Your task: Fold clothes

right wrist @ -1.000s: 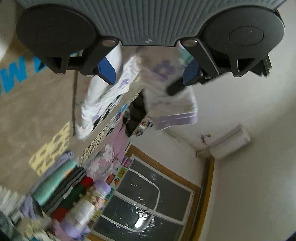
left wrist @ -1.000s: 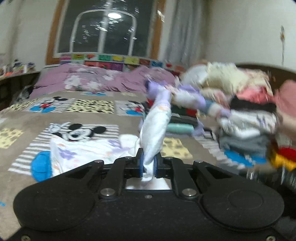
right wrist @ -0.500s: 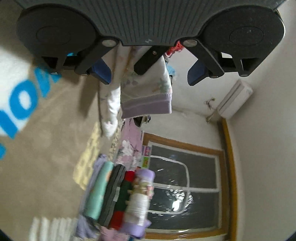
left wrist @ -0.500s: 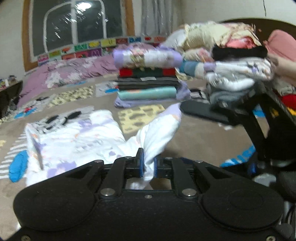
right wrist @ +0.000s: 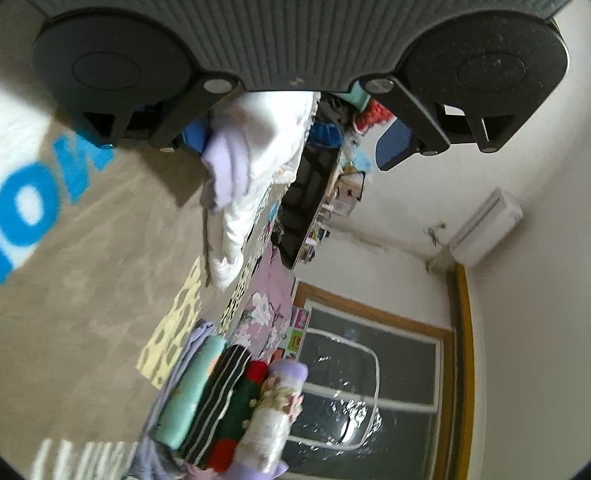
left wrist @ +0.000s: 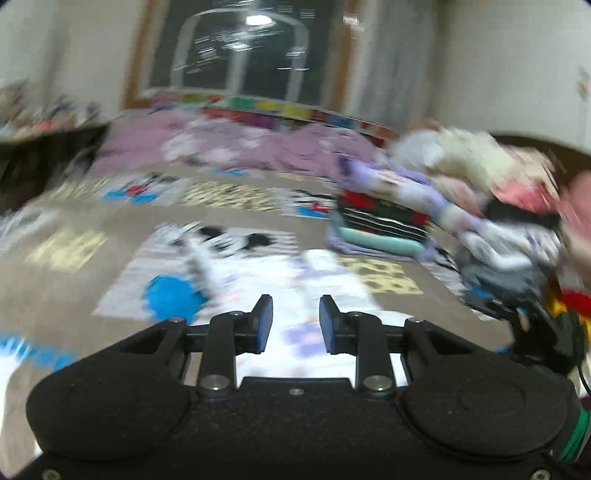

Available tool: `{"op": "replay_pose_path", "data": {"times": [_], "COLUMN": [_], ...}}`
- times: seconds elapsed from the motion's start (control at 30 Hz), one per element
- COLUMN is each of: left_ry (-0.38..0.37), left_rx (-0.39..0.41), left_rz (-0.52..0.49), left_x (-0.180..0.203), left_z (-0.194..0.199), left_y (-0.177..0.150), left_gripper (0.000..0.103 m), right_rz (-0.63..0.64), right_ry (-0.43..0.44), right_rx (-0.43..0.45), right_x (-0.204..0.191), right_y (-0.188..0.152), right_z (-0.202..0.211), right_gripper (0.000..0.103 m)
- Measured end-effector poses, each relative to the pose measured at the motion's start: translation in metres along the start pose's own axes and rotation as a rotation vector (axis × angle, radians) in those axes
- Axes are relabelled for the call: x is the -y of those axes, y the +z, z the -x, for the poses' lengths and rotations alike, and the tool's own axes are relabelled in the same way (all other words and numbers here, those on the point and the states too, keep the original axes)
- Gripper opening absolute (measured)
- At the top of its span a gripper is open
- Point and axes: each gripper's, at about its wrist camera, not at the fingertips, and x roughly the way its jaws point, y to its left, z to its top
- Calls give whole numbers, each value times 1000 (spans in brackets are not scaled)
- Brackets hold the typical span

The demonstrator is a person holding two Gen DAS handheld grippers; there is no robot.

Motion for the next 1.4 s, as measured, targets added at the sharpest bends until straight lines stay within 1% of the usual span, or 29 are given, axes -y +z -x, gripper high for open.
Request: {"op": "replay_pose_path", "data": {"times": [0.07,0.13,0.23,0.27,0.33,0.4,0.5,0.57,0.6,0.67,0.8,0.83,0.9,0.97,1.07,1.13,1.2,1.27,1.4], "left_ry": [27,54,50,49,34,16,-13,-30,-39,-59,-92,-95,-105,-116,-97,-79,-76,-84,-103], "left_rx": [-11,-45,-95,-108,-124,-140,-152,-153,-153,-150,-152,-155,-159,-144,-89,-73,-70,-80,-111], "left_rz": [39,83,86,82,81,91,101,108,110,109,100,100,106,153,218,246,258,231,128], "left_x": [-15,-27,-31,-31,-32,-33,-39,-39,-38,-36,-31,-30,-31,-38,-55,-64,-66,-59,-37], "left_z": [2,-3,-13,-15,-18,-22,-20,-21,-22,-24,-26,-27,-28,-26,-16,-13,-12,-14,-21], "left_y": [-10,-22,-37,-40,-46,-50,-54,-54,-54,-54,-55,-55,-56,-53,-44,-40,-40,-41,-45], "left_gripper": [26,26,26,26,26,26,25,25,25,25,25,25,26,26,25,25,25,25,25], "right_rz": [-1,20,93,120,167,198,267,312,332,368,410,415,415,403,373,357,354,351,337], "right_ry": [3,-23,-87,-108,-143,-161,-171,-178,-164,-117,-43,-36,-34,-51,-70,-70,-67,-66,-64], "right_rx": [-3,-6,-34,-39,-40,-31,-20,-13,-11,-8,25,29,27,30,48,58,61,68,69], "right_x": [-3,-8,-16,-18,-22,-26,-36,-43,-48,-59,-78,-79,-79,-74,-65,-61,-59,-58,-56], "right_y": [-2,-6,-16,-19,-24,-24,-21,-20,-18,-14,-5,-3,2,5,9,12,12,11,11], "right_z": [1,3,1,0,-2,-4,-7,-9,-9,-10,-6,-6,-7,-8,-4,-3,-3,-3,1], "right_gripper": [91,91,89,85,74,44,25,19,16,14,14,14,14,14,14,14,14,14,14]}}
